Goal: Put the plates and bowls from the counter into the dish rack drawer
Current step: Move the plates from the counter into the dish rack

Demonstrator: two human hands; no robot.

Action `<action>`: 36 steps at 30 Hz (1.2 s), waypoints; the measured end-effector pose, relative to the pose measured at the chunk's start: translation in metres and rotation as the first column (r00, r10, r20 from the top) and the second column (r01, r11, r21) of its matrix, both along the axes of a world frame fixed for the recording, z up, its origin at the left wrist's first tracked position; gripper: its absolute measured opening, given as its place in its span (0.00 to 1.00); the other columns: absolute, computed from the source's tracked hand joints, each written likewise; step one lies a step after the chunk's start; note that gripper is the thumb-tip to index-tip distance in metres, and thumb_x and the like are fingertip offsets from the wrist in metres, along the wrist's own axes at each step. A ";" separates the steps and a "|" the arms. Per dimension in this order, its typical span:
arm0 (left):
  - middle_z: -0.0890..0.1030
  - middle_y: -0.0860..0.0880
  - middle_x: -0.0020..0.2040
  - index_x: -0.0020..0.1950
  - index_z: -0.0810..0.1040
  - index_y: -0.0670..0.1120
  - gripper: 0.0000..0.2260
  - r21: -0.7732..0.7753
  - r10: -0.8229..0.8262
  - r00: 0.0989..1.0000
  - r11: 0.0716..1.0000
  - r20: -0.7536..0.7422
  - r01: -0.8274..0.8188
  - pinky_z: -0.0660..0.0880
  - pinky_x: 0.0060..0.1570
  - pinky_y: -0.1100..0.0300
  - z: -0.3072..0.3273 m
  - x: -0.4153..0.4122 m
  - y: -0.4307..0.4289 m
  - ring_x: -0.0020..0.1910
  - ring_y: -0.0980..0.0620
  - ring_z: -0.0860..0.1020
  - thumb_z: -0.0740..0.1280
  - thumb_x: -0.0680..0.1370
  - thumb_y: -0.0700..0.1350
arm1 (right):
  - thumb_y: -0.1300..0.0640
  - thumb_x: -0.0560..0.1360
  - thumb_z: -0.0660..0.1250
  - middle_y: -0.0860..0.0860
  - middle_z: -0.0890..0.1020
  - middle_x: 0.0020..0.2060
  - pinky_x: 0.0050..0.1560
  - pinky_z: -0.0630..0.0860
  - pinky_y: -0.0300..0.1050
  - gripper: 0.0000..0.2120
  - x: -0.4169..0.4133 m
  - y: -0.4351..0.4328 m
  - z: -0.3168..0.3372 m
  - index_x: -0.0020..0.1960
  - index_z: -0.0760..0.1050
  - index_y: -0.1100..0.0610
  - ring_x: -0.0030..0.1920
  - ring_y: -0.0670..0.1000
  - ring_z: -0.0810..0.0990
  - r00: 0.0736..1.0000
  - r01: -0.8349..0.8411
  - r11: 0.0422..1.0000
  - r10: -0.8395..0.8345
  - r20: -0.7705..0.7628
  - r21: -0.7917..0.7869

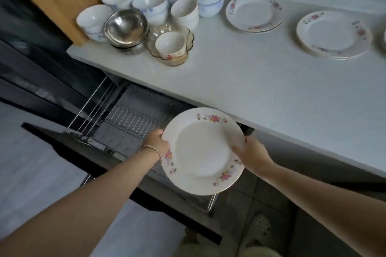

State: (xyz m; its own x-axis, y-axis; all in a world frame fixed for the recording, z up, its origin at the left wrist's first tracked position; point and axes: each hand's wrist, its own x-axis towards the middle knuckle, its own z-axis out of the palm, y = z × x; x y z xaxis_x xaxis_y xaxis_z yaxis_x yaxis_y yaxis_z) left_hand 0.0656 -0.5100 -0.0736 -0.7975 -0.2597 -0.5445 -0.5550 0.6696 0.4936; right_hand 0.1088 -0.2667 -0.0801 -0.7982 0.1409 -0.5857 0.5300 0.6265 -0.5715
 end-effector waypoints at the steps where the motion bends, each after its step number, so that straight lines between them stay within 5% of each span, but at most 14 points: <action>1: 0.81 0.41 0.55 0.56 0.78 0.40 0.13 -0.014 -0.009 1.000 1.000 0.019 0.009 0.76 0.49 0.57 -0.011 -0.003 -0.016 0.49 0.45 0.78 0.59 0.76 0.33 | 0.51 0.77 0.60 0.56 0.80 0.51 0.40 0.75 0.44 0.18 0.000 -0.019 -0.013 0.62 0.70 0.62 0.46 0.53 0.79 0.999 0.026 1.000 -0.026 0.028 0.005; 7: 0.82 0.41 0.51 0.52 0.78 0.38 0.09 -0.075 -0.066 0.988 0.994 0.141 0.077 0.75 0.42 0.59 -0.091 -0.034 -0.067 0.42 0.46 0.77 0.60 0.78 0.36 | 0.57 0.76 0.60 0.57 0.77 0.52 0.30 0.69 0.38 0.21 -0.011 -0.089 -0.092 0.67 0.65 0.61 0.40 0.53 0.78 0.969 0.174 0.982 -0.184 0.165 0.073; 12: 0.81 0.41 0.56 0.57 0.77 0.39 0.11 -0.102 -0.120 0.970 0.984 0.211 0.144 0.77 0.53 0.54 -0.153 -0.062 -0.067 0.53 0.43 0.79 0.60 0.78 0.38 | 0.52 0.75 0.64 0.62 0.77 0.56 0.47 0.78 0.49 0.21 -0.040 -0.101 -0.142 0.64 0.69 0.63 0.48 0.60 0.81 0.934 0.280 0.949 -0.304 0.189 0.144; 16: 0.80 0.41 0.59 0.59 0.76 0.38 0.12 -0.113 -0.130 0.967 0.981 0.219 0.158 0.74 0.59 0.53 -0.191 -0.081 -0.056 0.58 0.42 0.77 0.61 0.77 0.38 | 0.53 0.76 0.63 0.61 0.76 0.58 0.48 0.73 0.45 0.22 -0.062 -0.100 -0.170 0.65 0.67 0.64 0.55 0.59 0.77 0.936 0.275 0.934 -0.314 0.157 0.227; 19: 0.79 0.41 0.59 0.59 0.76 0.37 0.12 -0.107 -0.134 0.972 0.982 0.192 0.157 0.74 0.60 0.53 -0.210 -0.091 -0.043 0.59 0.42 0.77 0.60 0.78 0.38 | 0.55 0.75 0.61 0.62 0.73 0.61 0.56 0.75 0.51 0.24 -0.073 -0.098 -0.182 0.68 0.63 0.63 0.60 0.61 0.73 0.921 0.309 0.911 -0.359 0.153 0.273; 21: 0.79 0.40 0.59 0.59 0.75 0.37 0.12 -0.097 -0.141 0.972 0.982 0.187 0.162 0.73 0.61 0.52 -0.219 -0.096 -0.035 0.59 0.42 0.77 0.60 0.78 0.37 | 0.56 0.75 0.60 0.63 0.69 0.63 0.61 0.73 0.56 0.26 -0.077 -0.098 -0.188 0.70 0.60 0.63 0.63 0.63 0.70 0.906 0.331 0.894 -0.391 0.162 0.303; 31: 0.75 0.41 0.63 0.67 0.64 0.40 0.20 0.096 -0.142 0.970 0.987 0.199 0.125 0.73 0.59 0.52 -0.219 -0.089 -0.010 0.61 0.40 0.74 0.56 0.75 0.32 | 0.62 0.73 0.58 0.60 0.61 0.72 0.70 0.58 0.50 0.34 -0.080 -0.098 -0.194 0.75 0.48 0.64 0.70 0.61 0.58 0.908 0.317 0.874 -0.392 0.149 0.368; 34: 0.68 0.43 0.69 0.73 0.53 0.44 0.30 0.251 -0.134 0.931 0.967 0.339 0.048 0.72 0.63 0.44 -0.212 -0.086 -0.013 0.66 0.40 0.71 0.57 0.74 0.30 | 0.62 0.73 0.59 0.62 0.62 0.69 0.68 0.62 0.51 0.30 -0.078 -0.098 -0.184 0.72 0.54 0.64 0.69 0.62 0.60 0.922 0.216 0.912 -0.309 0.235 0.349; 36: 0.68 0.41 0.70 0.74 0.55 0.42 0.30 0.185 -0.193 0.921 0.973 0.339 0.136 0.72 0.64 0.48 -0.199 -0.086 -0.015 0.65 0.40 0.71 0.61 0.74 0.32 | 0.61 0.73 0.58 0.61 0.67 0.66 0.66 0.66 0.51 0.26 -0.077 -0.095 -0.170 0.70 0.60 0.63 0.67 0.61 0.65 0.923 0.157 0.939 -0.249 0.294 0.305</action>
